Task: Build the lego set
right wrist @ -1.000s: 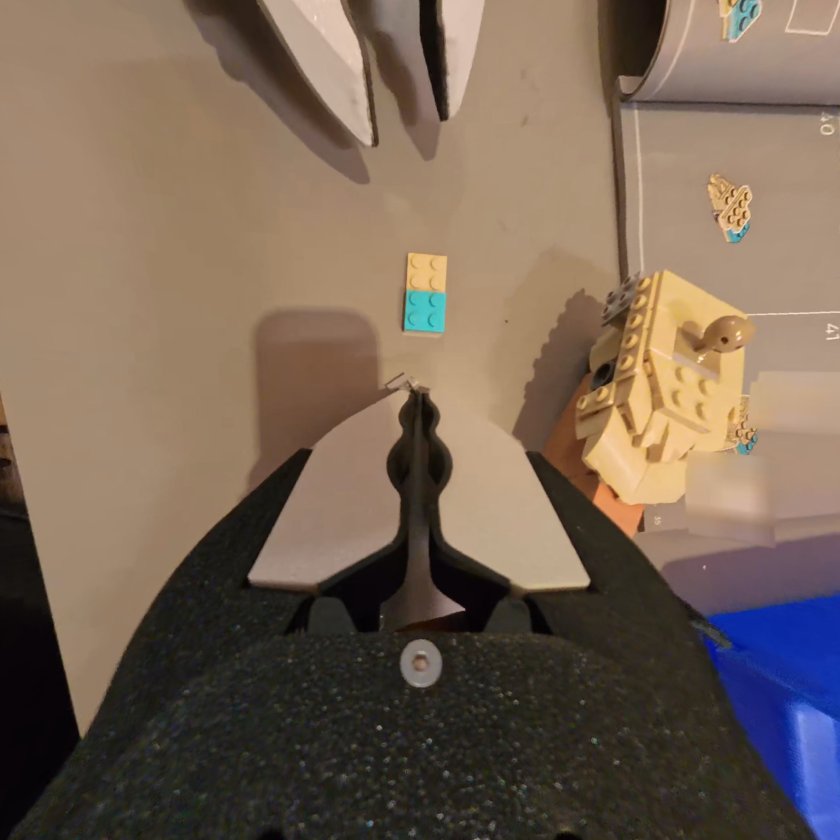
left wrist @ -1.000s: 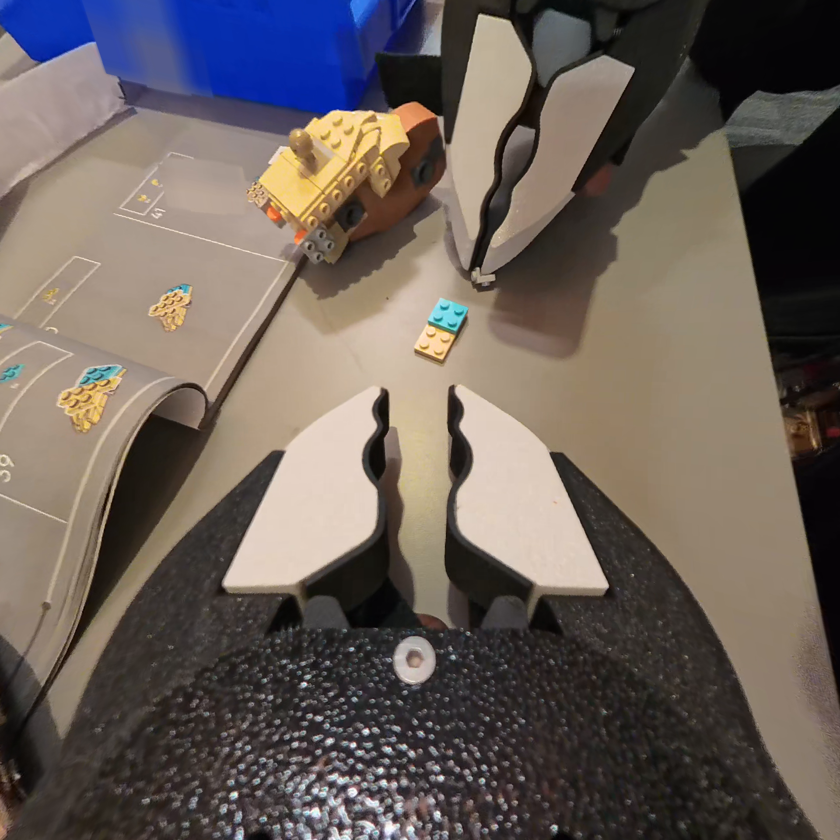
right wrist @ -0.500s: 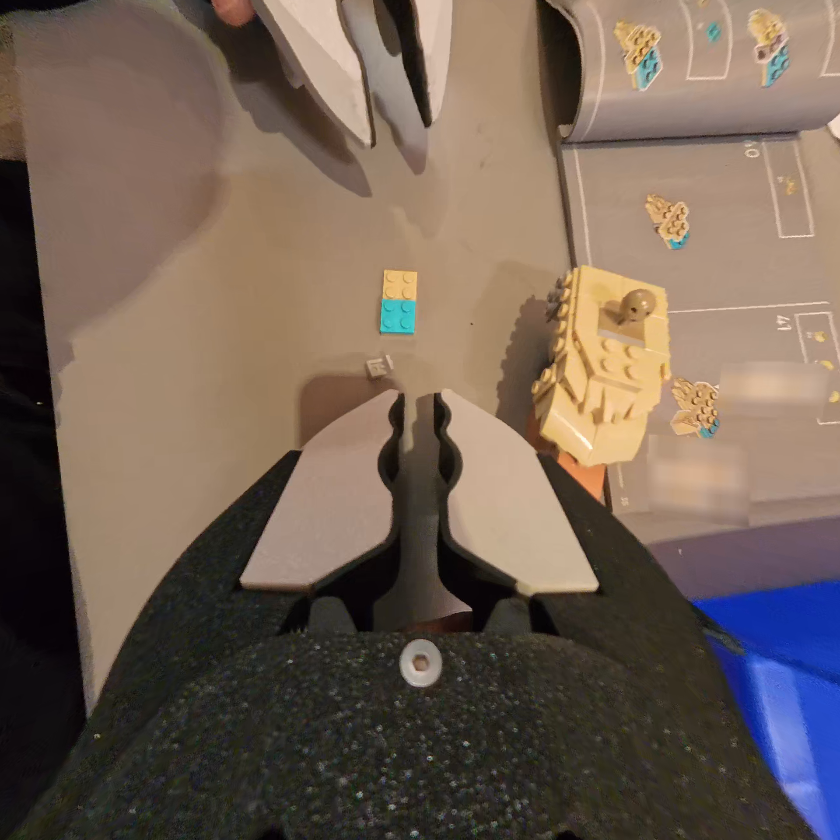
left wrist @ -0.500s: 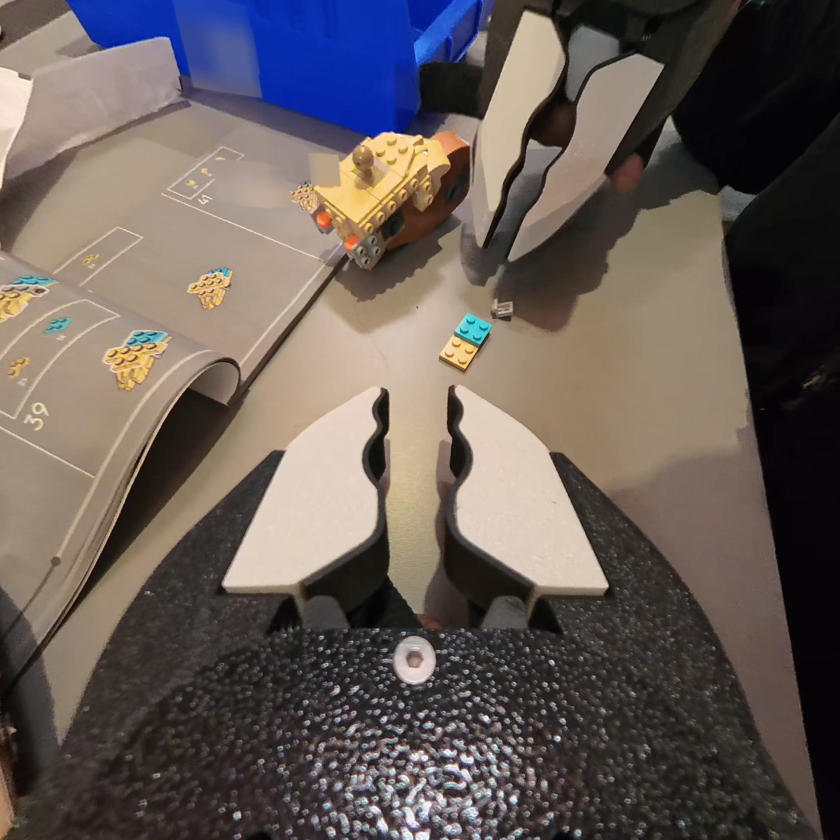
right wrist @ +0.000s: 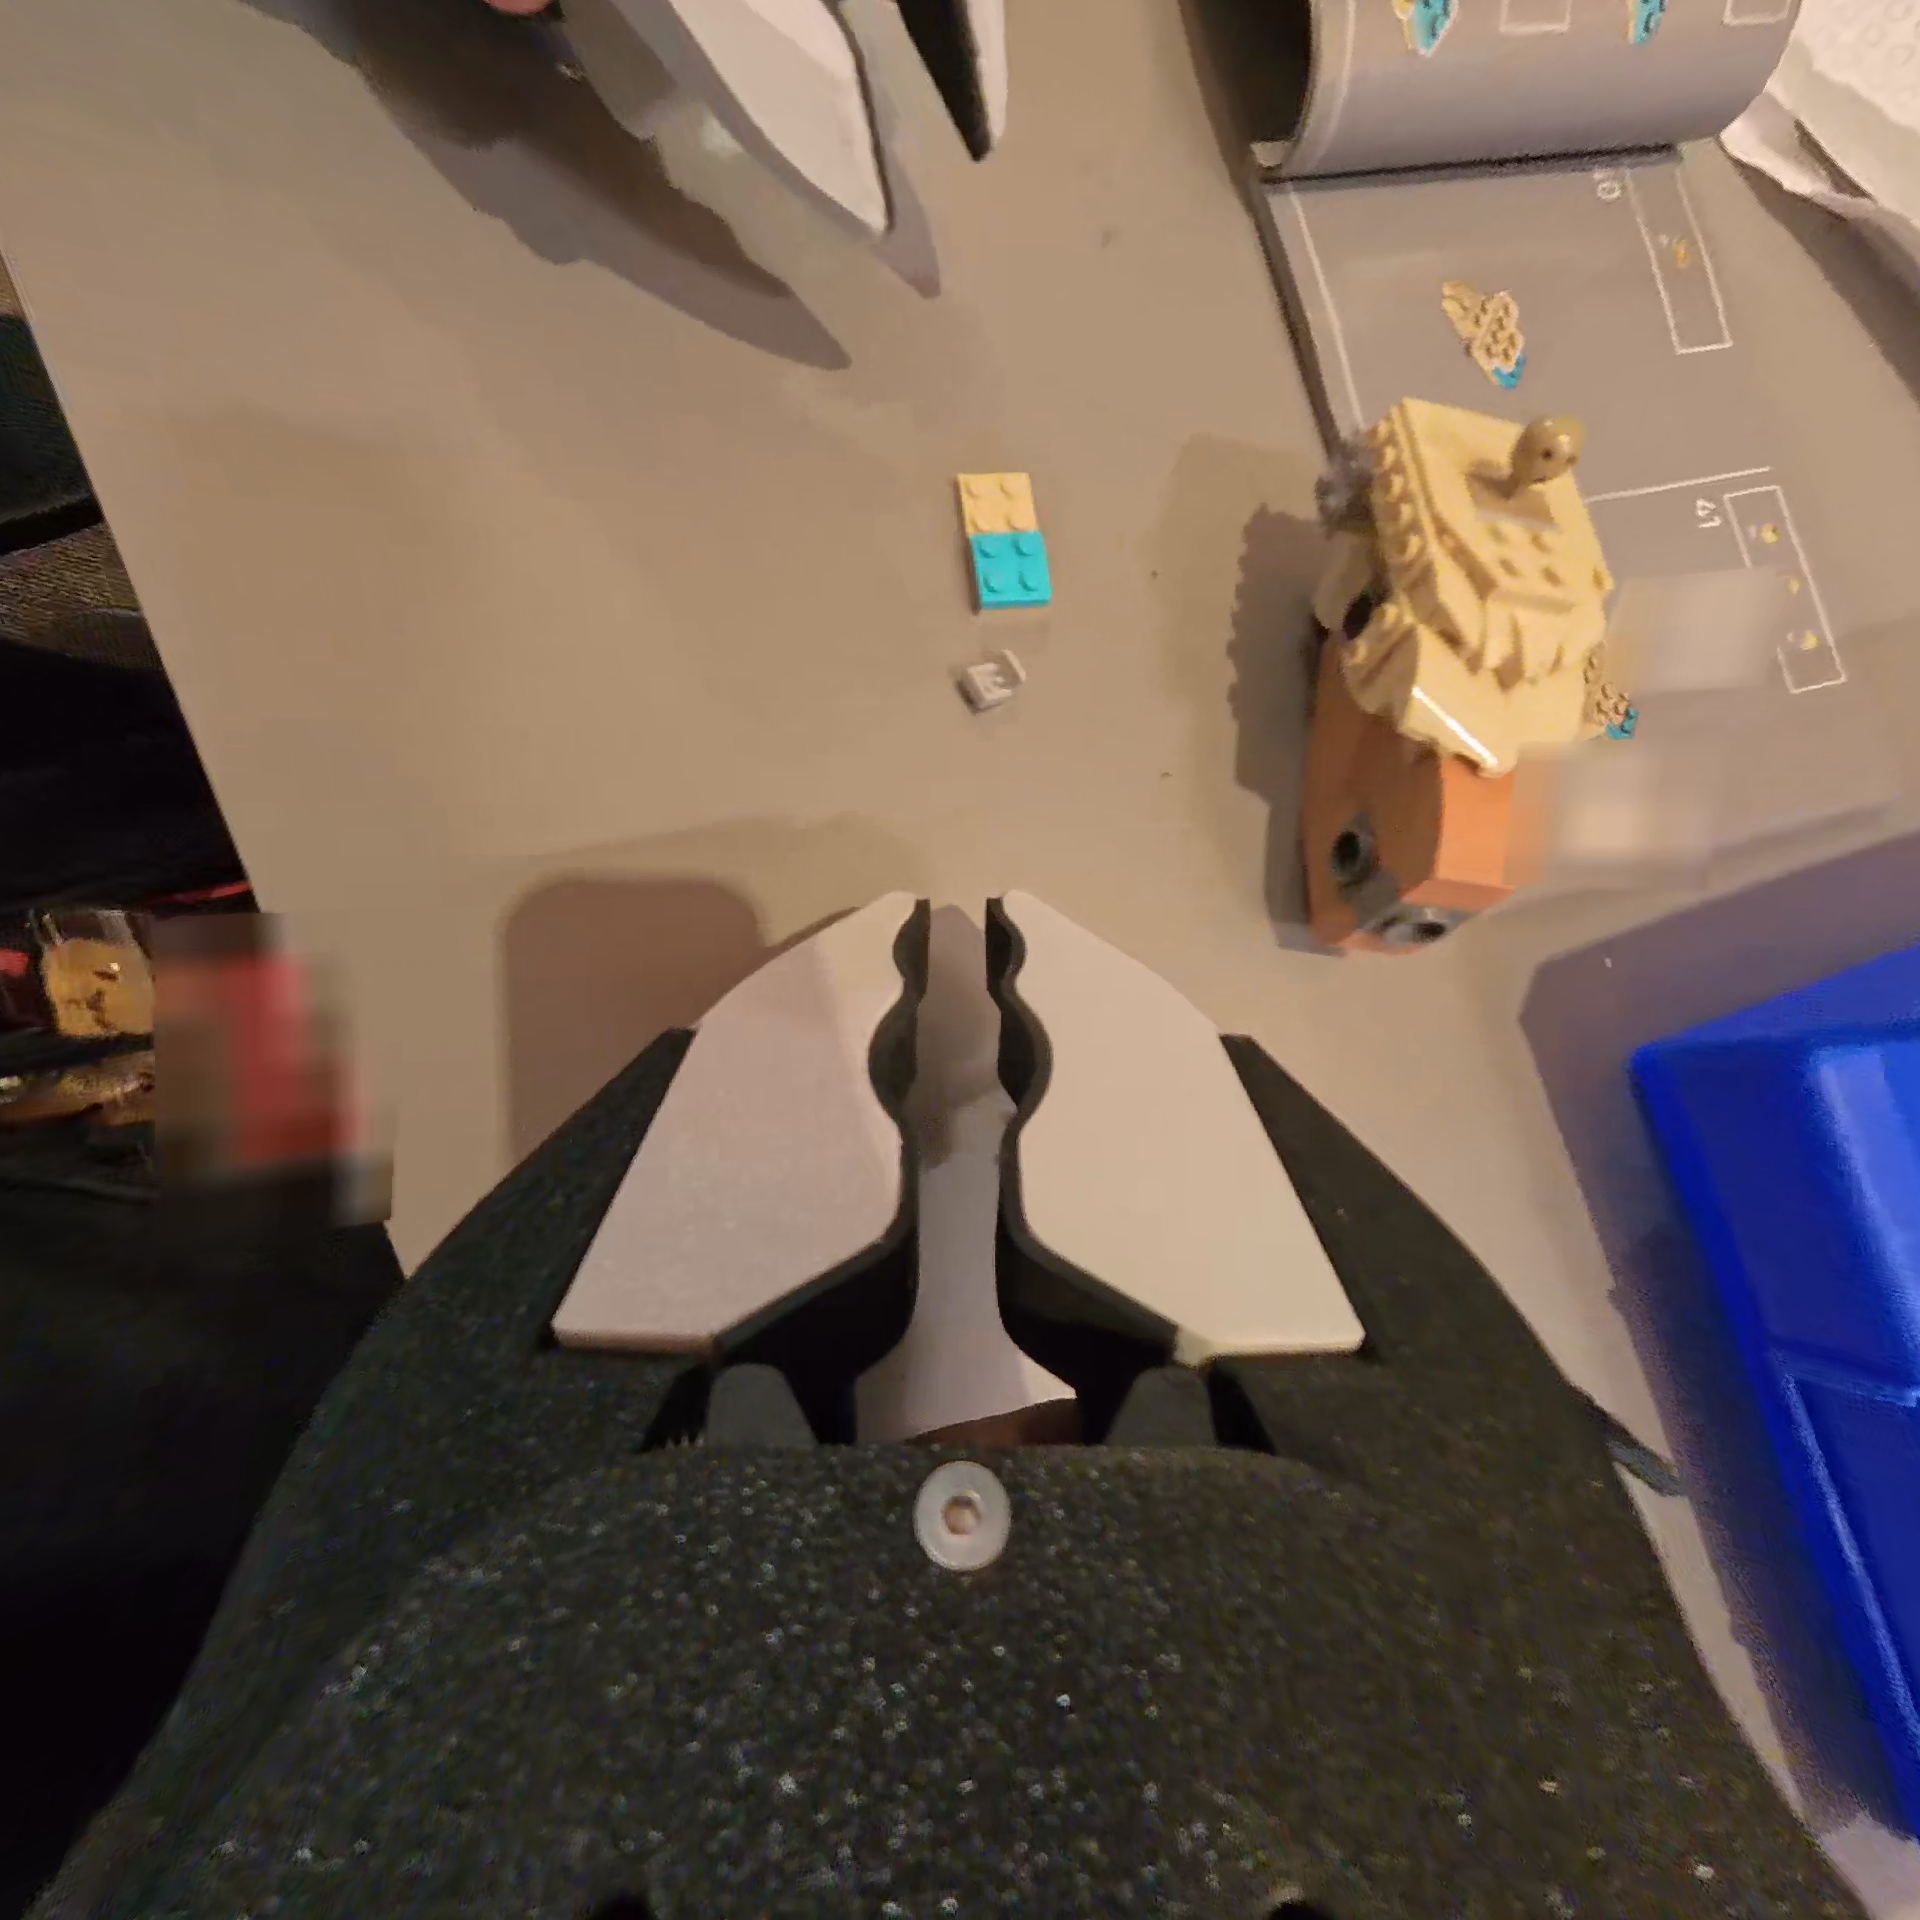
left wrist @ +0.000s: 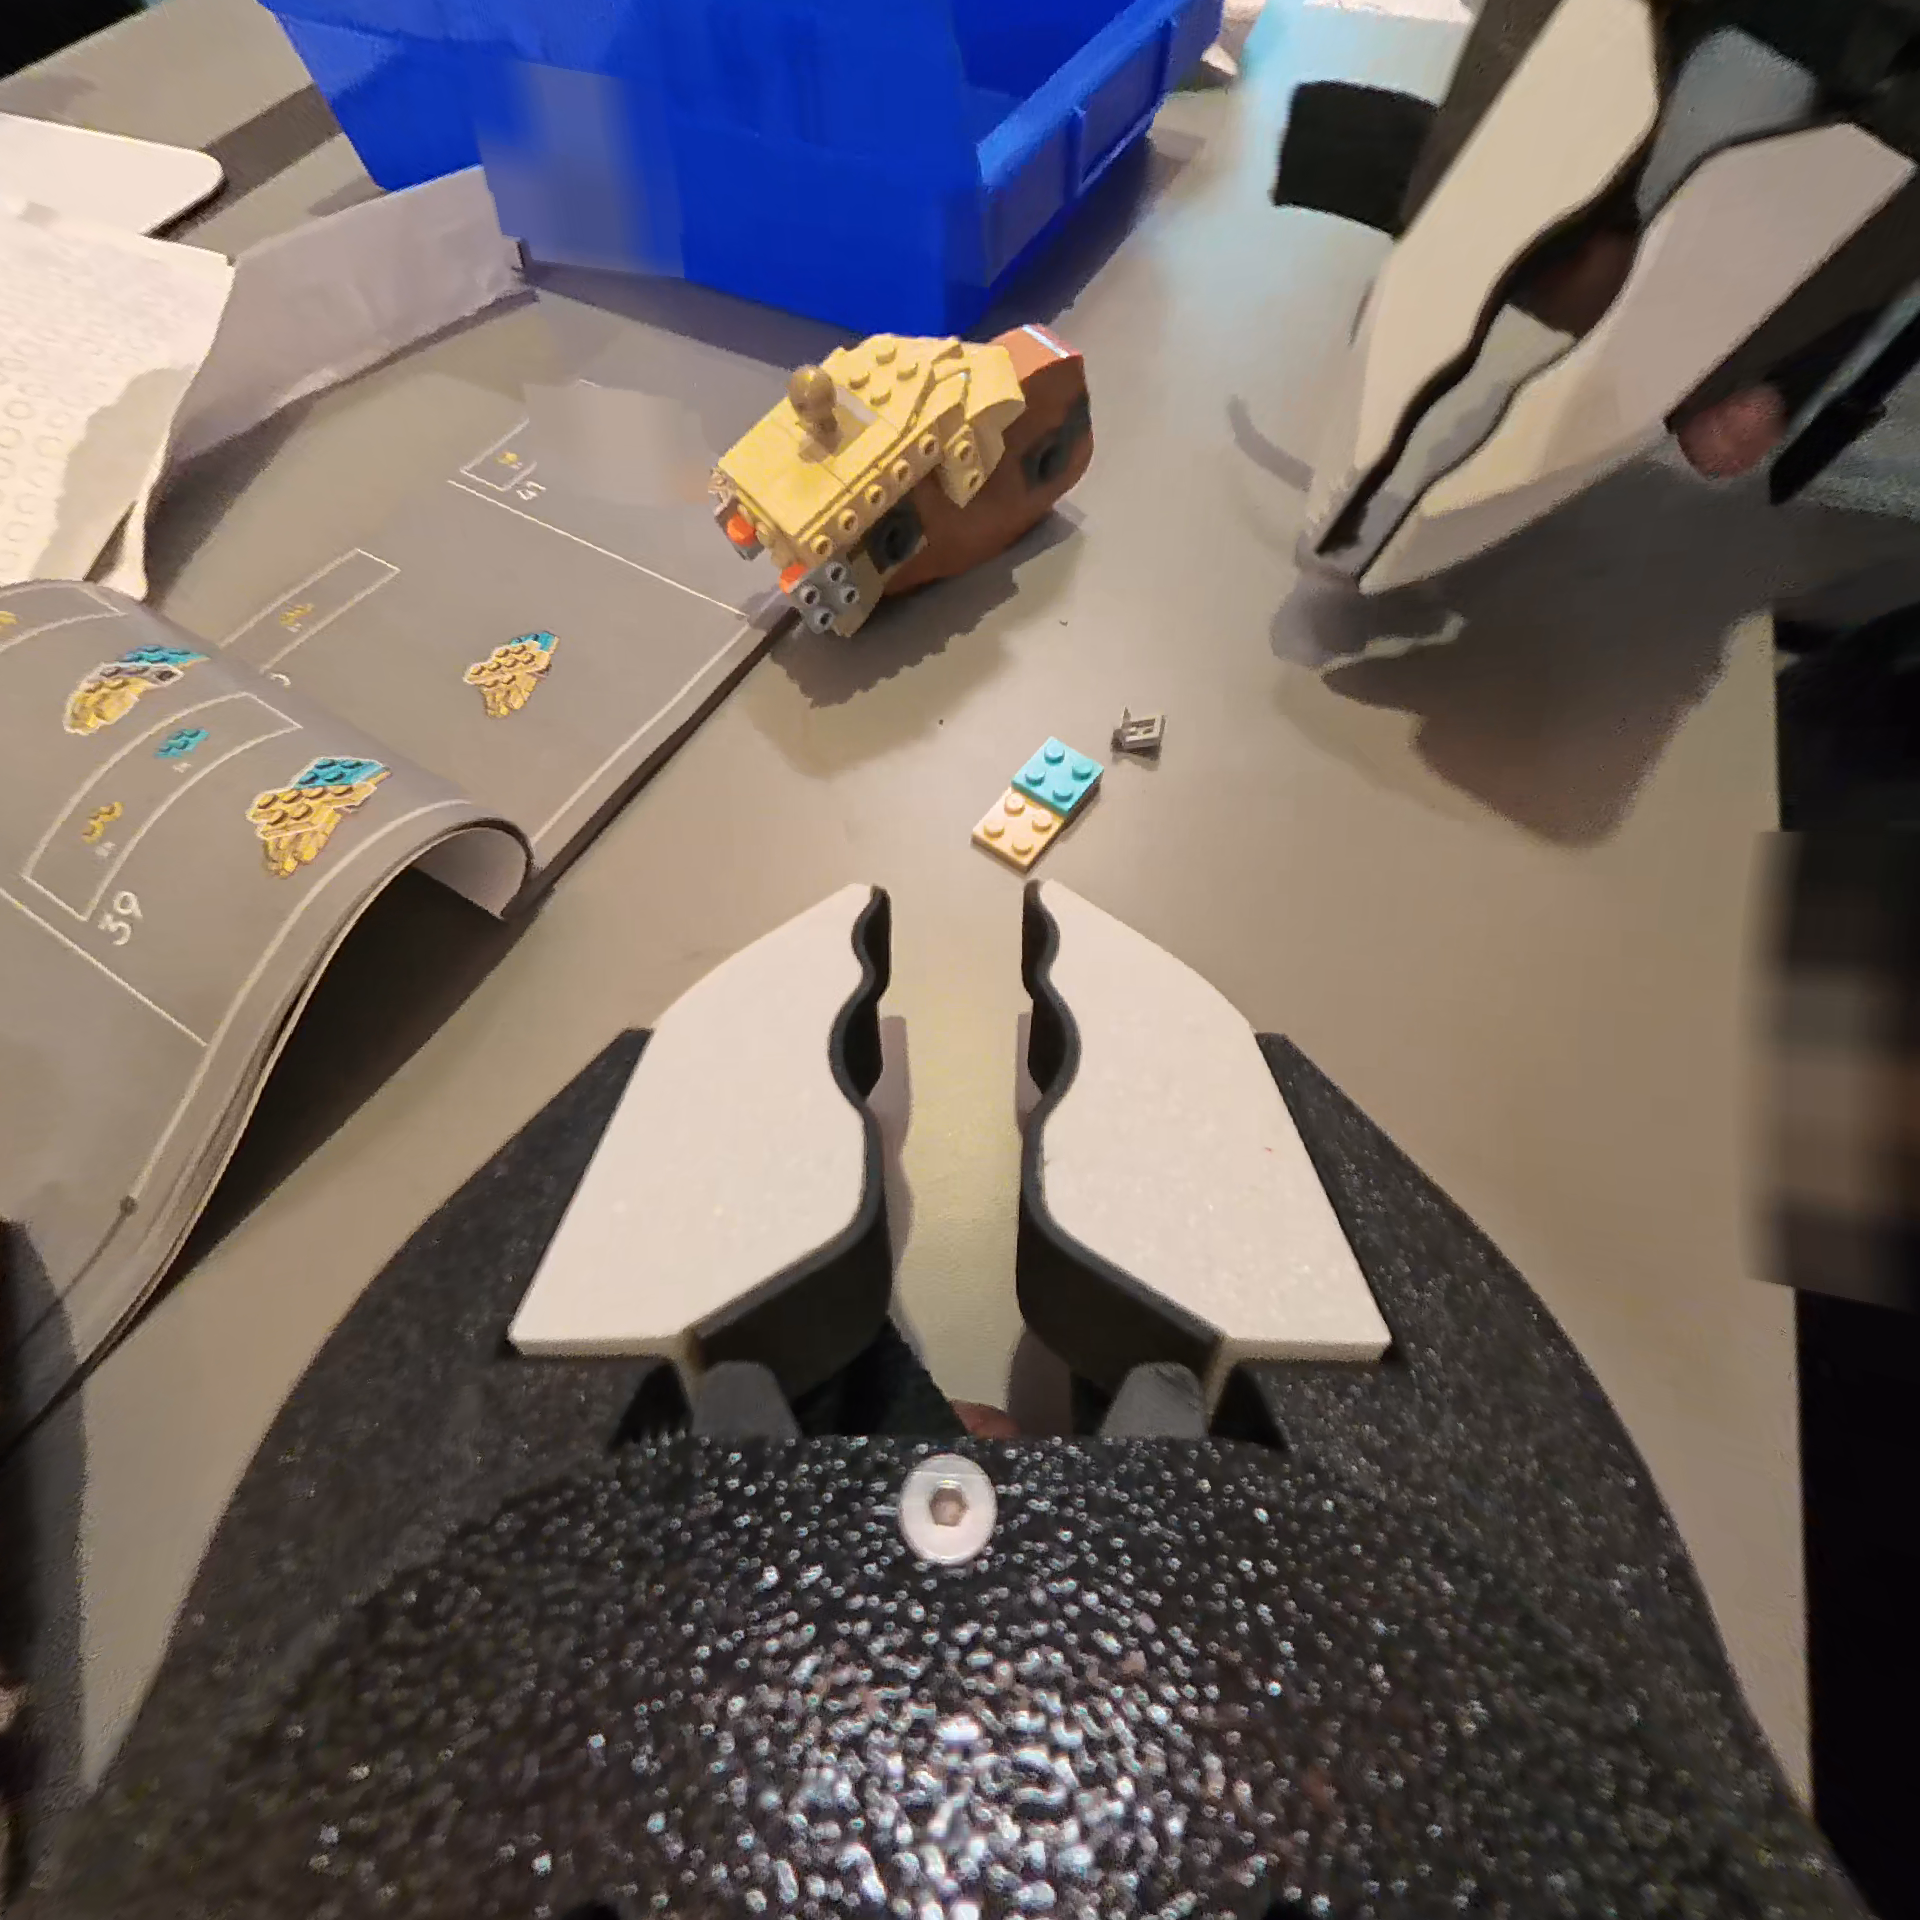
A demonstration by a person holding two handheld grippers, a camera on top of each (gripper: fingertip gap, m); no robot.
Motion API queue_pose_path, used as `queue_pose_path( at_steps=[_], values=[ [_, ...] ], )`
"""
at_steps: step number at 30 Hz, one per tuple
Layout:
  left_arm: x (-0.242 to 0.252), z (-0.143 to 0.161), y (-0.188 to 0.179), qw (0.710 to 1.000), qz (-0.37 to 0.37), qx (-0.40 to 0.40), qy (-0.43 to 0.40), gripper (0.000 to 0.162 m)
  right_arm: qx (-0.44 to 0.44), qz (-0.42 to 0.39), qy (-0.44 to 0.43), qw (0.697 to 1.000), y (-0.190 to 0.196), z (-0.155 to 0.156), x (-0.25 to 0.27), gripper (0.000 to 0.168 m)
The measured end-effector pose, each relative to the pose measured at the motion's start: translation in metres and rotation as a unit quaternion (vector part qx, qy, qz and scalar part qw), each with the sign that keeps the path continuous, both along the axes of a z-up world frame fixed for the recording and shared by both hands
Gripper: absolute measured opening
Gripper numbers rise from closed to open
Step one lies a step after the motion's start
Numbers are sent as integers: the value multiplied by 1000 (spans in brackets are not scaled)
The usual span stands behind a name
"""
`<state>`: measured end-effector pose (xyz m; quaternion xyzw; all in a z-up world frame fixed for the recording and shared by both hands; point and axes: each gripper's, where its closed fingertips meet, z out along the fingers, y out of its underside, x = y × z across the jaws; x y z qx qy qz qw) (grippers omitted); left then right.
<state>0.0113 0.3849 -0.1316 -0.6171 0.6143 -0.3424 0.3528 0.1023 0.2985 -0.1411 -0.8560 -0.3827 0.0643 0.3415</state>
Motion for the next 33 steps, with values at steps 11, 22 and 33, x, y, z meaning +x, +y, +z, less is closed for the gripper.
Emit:
queue_pose_path(
  at_steps=[11,22,33],
  values=[
    [1,5,-5,998,43,41,-15,23,18,-19,-55,998,34,-12,-27,10],
    [-2,15,-6,997,44,47,-49,22,11,-41,-66,997,48,-21,-32,18],
    [-2,18,-10,996,36,56,-57,22,-23,-47,157,986,47,11,-47,12]
  ],
)
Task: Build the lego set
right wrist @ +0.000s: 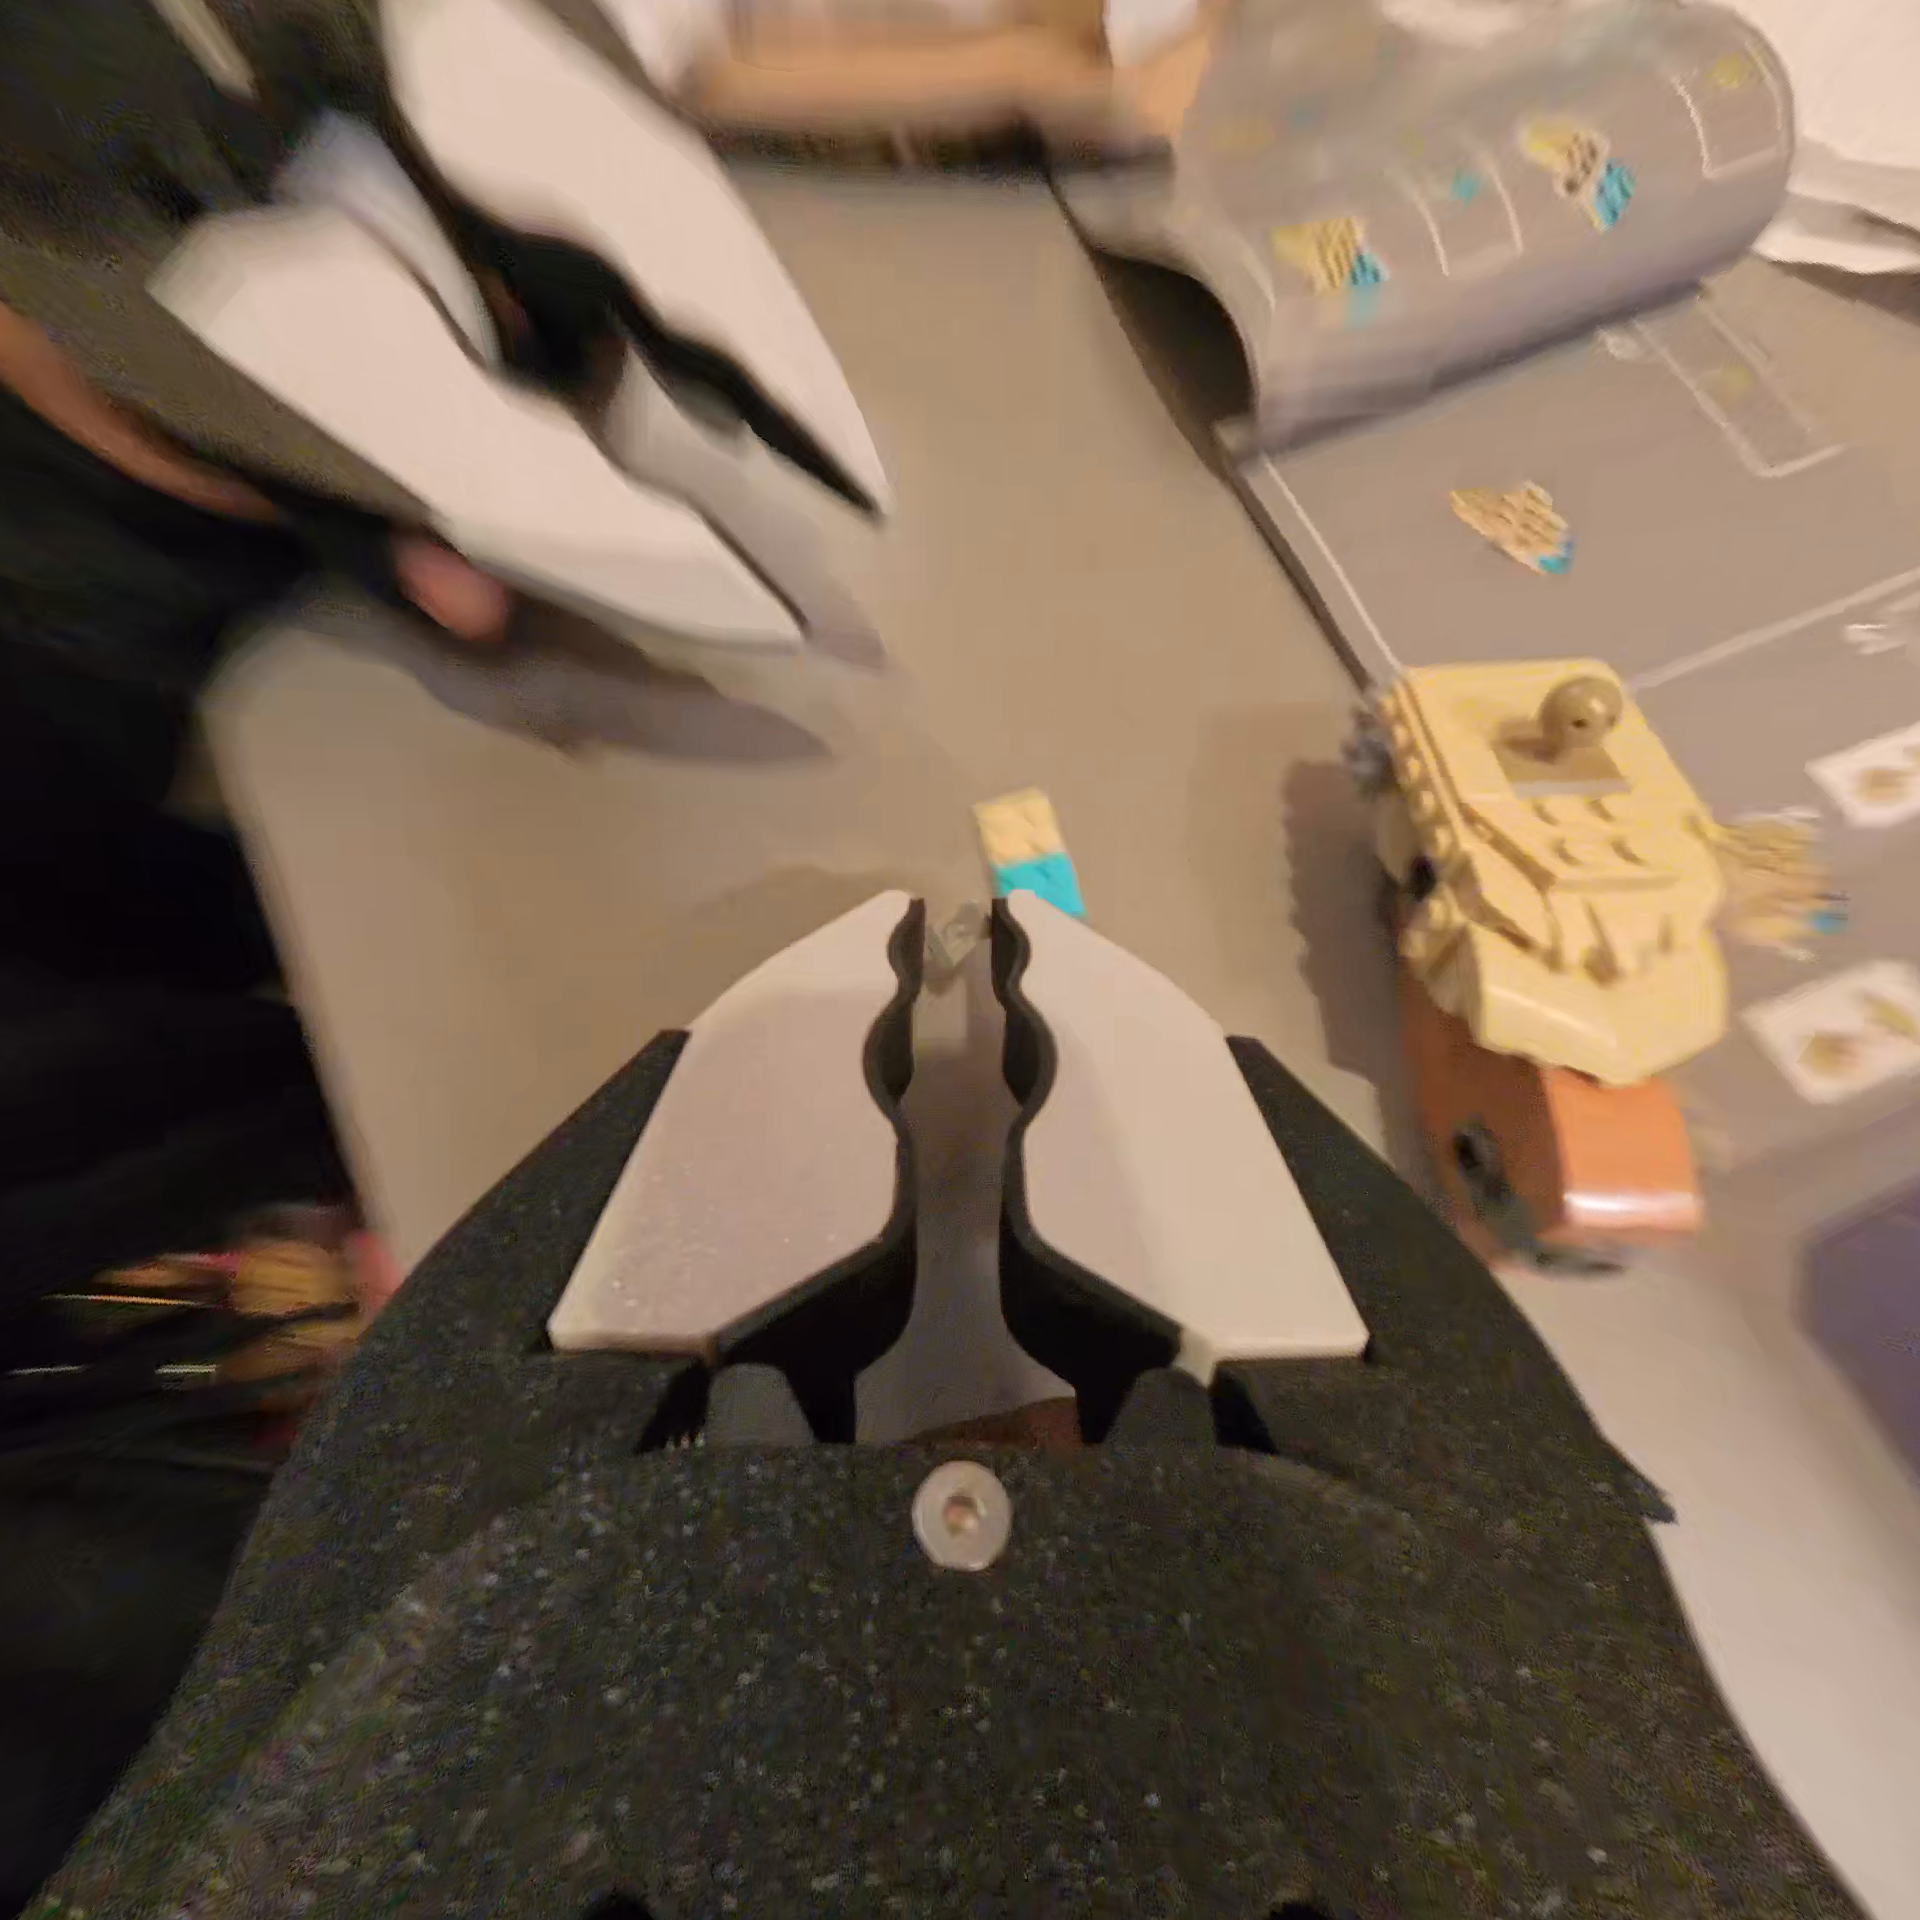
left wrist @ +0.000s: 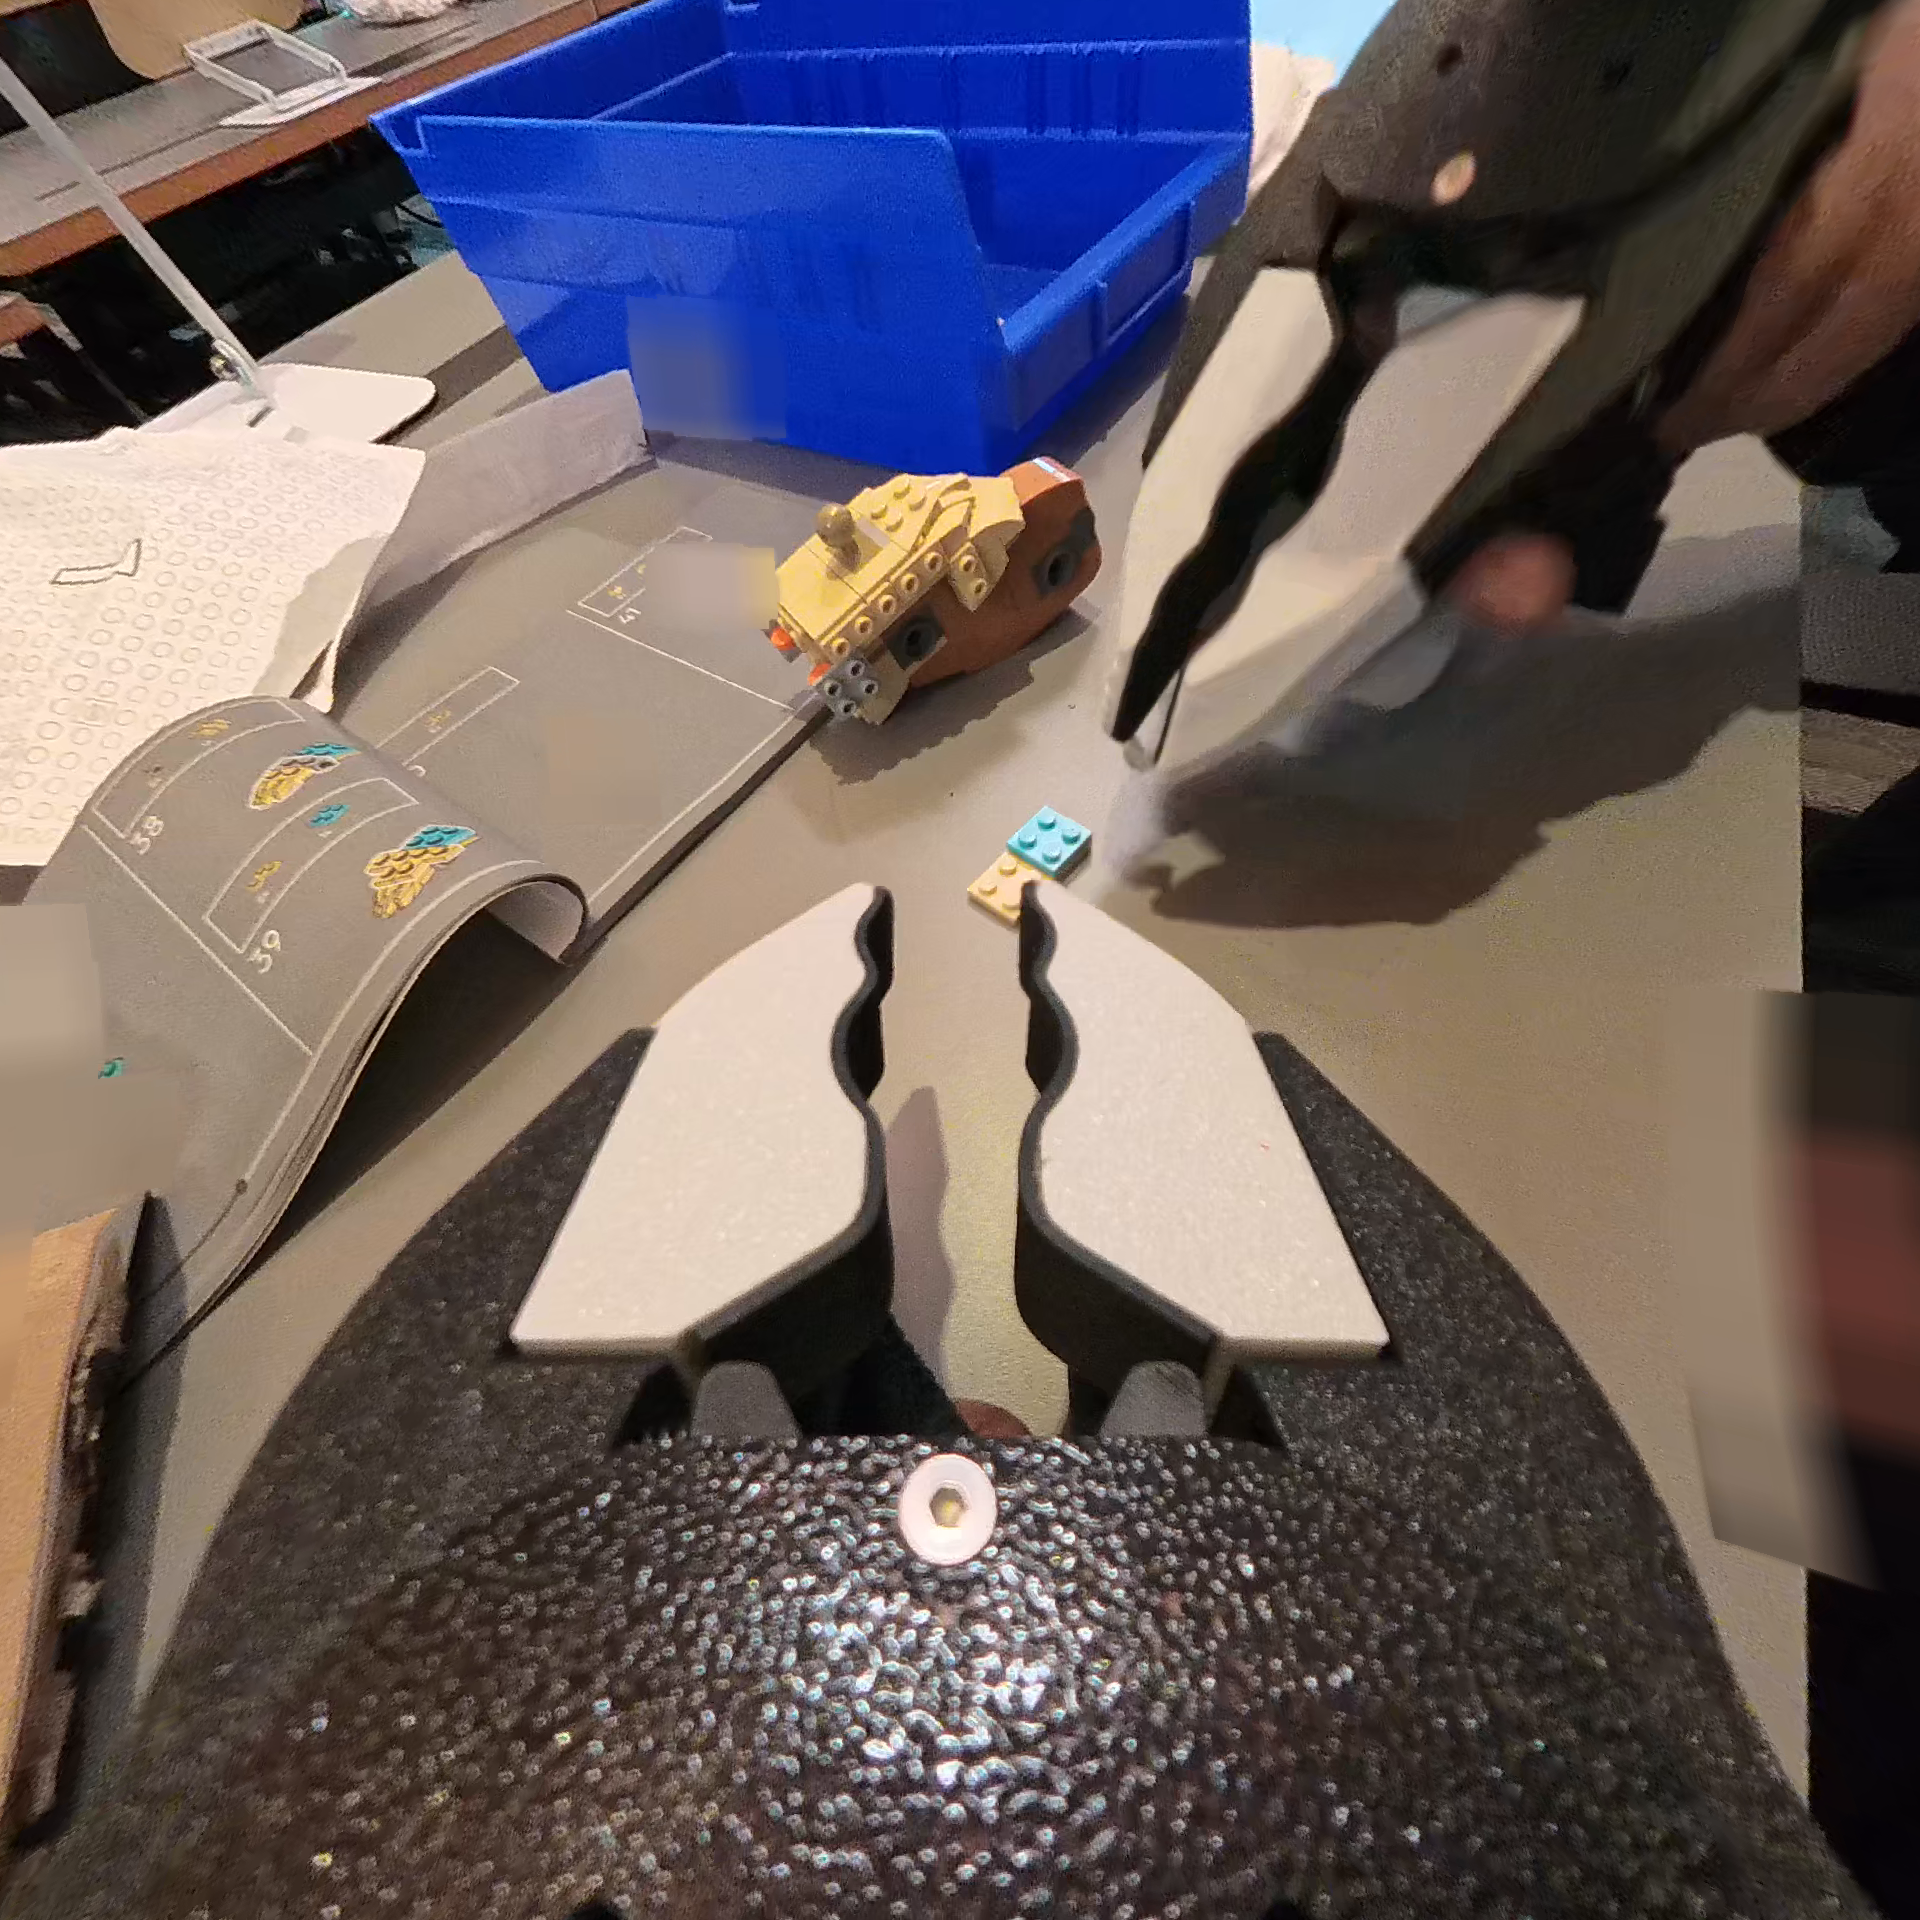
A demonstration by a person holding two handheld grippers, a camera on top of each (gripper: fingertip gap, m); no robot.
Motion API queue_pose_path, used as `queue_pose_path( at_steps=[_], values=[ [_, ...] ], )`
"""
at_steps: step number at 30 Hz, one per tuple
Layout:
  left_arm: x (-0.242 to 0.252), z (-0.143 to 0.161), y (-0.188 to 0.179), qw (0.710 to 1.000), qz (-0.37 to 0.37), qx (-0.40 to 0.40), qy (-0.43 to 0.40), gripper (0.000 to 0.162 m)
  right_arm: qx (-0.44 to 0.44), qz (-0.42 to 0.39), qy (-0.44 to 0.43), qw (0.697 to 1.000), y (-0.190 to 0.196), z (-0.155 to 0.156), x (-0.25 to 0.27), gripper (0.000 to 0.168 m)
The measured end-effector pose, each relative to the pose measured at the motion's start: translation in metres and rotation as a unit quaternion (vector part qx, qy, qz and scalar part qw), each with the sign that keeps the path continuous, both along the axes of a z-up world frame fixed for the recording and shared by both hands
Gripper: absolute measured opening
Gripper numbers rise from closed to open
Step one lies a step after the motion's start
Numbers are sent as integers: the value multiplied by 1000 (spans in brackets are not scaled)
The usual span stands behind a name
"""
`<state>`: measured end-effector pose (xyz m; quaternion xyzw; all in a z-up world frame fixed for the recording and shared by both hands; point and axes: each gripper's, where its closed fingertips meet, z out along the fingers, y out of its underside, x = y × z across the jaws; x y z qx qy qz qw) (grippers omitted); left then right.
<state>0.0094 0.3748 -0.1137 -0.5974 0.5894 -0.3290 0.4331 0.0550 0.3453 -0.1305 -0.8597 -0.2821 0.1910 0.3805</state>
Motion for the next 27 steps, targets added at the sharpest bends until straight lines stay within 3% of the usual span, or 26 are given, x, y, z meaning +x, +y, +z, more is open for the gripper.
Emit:
queue_pose_path(
  at_steps=[3,7,10,16,27],
  values=[
    [6,12,-9,999,-27,5,-40,23,-49,18,237,970,-5,43,-15,12],
    [16,37,-28,988,-82,77,-107,27,-112,34,384,916,-7,67,-19,11],
    [20,40,-36,977,-114,135,-122,27,-140,38,431,891,-9,74,-22,11],
    [21,57,-44,959,-130,172,-185,23,-179,47,482,856,-14,74,-36,11],
    [21,55,-51,947,-140,225,-183,9,-190,39,510,838,-13,73,-37,11]
  ],
)
